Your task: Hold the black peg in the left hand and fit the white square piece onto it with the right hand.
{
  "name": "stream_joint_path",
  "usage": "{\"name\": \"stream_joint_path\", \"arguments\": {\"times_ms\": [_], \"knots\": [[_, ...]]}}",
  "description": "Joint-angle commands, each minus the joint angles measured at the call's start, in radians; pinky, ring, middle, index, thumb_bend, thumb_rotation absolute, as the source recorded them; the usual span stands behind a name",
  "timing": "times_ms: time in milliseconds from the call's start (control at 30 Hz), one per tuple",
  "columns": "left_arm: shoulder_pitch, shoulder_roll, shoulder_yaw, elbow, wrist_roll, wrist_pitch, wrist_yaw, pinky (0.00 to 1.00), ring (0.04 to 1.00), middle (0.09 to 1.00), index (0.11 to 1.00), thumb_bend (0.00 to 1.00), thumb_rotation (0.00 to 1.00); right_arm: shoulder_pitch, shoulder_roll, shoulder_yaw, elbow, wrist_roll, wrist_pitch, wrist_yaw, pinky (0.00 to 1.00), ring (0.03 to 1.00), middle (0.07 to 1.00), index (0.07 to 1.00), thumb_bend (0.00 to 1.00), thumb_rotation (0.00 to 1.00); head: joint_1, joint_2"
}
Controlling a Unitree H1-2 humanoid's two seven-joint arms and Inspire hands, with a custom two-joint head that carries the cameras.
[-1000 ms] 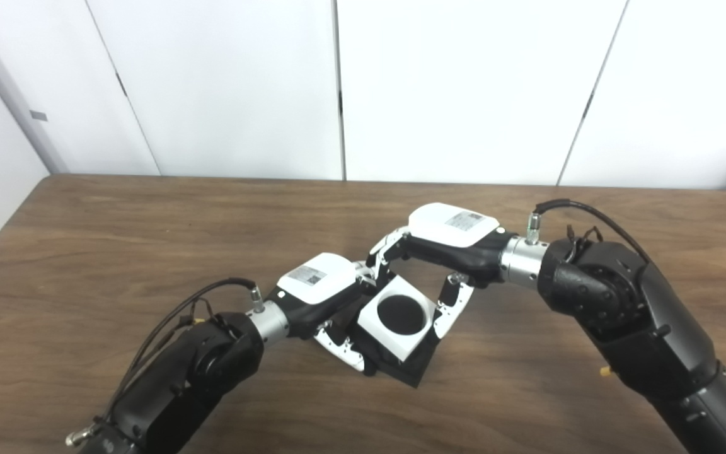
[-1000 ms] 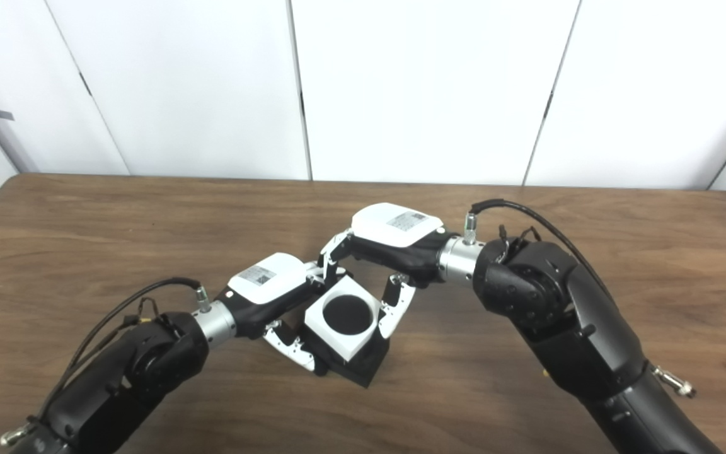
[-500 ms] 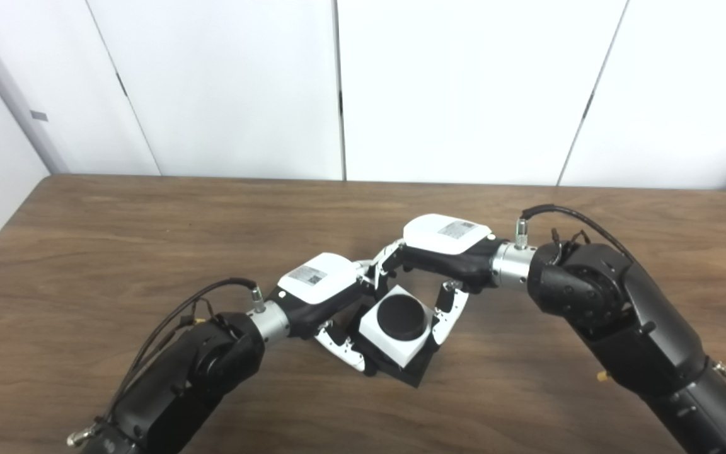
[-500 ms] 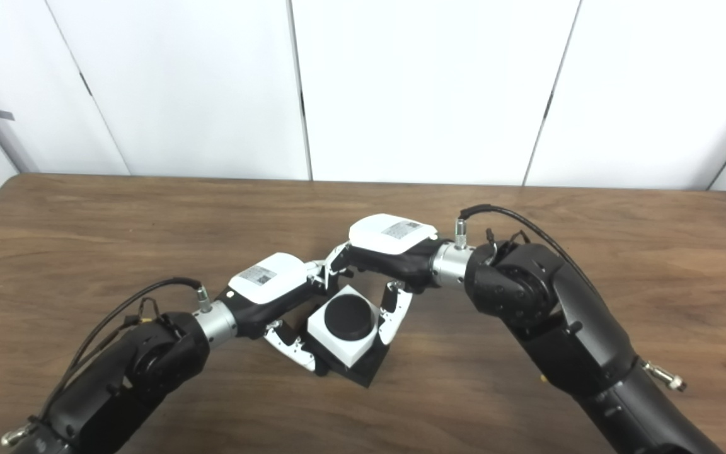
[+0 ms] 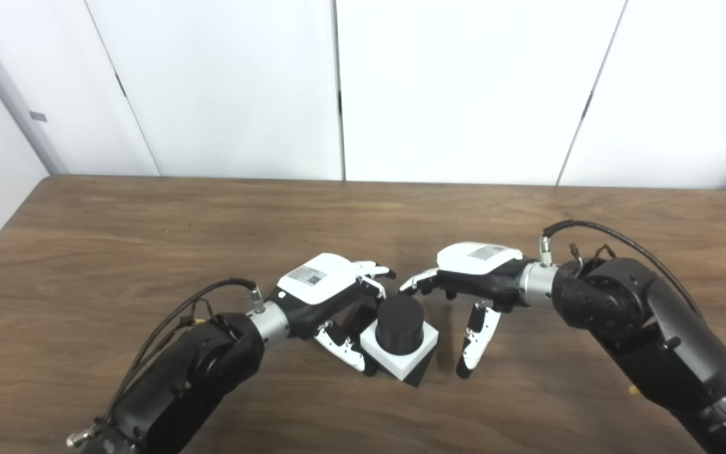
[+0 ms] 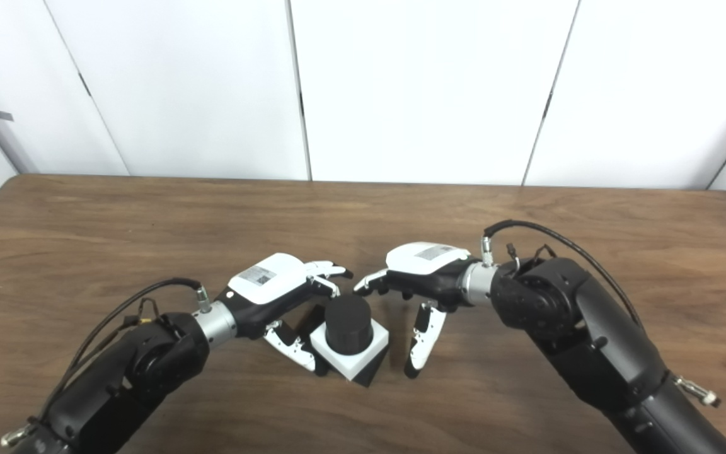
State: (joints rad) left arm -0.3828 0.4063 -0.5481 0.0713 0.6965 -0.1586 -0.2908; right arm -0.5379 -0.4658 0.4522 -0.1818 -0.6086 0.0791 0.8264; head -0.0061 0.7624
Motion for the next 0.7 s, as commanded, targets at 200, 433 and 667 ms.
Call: {"name": "stream_joint_path", "arguments": {"times_ms": [200, 433, 667], "knots": [[0.033, 0.004, -0.037, 0.024, 0.04, 0.033, -0.083, 0.77, 0.928, 0.916, 0.49, 0.52, 0.07, -0.012, -0.026, -0.09, -0.03, 0.015, -0.013, -0.07, 0.67, 0.797, 0.829, 0.766, 0.87, 0.14, -0.001, 0.001], [0.032, 0.008, -0.034, 0.019, 0.041, 0.031, -0.08, 0.77, 0.928, 0.909, 0.49, 0.52, 0.07, 0.035, -0.03, -0.188, -0.032, 0.01, -0.004, -0.177, 0.61, 0.742, 0.793, 0.677, 0.77, 0.07, -0.002, 0.0], [0.034, 0.01, -0.029, 0.023, 0.036, 0.033, -0.078, 0.77, 0.928, 0.907, 0.49, 0.52, 0.07, 0.128, 0.025, -0.325, -0.042, 0.067, 0.004, -0.349, 0.6, 0.707, 0.737, 0.64, 0.72, 0.0, -0.009, 0.0]]}}
